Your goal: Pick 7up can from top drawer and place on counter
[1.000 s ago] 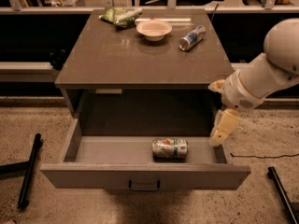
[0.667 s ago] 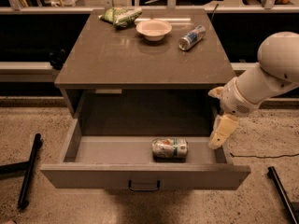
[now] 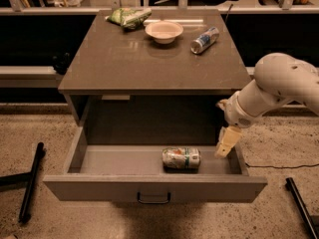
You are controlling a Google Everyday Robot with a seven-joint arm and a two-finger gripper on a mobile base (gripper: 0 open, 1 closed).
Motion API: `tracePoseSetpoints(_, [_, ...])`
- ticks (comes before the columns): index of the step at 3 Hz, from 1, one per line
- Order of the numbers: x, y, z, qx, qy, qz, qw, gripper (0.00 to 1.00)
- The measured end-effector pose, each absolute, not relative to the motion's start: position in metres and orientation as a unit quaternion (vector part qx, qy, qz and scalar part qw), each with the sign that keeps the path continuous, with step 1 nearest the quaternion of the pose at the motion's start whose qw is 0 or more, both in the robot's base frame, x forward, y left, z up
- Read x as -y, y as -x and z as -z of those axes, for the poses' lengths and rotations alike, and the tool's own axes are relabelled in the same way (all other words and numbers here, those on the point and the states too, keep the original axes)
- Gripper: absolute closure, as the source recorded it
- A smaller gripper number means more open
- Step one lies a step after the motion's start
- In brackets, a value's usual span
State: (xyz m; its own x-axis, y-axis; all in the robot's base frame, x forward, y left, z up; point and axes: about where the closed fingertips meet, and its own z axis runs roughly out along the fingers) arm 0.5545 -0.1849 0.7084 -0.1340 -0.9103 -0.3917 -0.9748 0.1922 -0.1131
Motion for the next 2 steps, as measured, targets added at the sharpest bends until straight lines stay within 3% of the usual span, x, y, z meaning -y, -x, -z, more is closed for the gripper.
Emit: tracePoseSetpoints(2, [0.15,-0.561,-0.678,-0.734,0.646,-0.089,0.193,0.0])
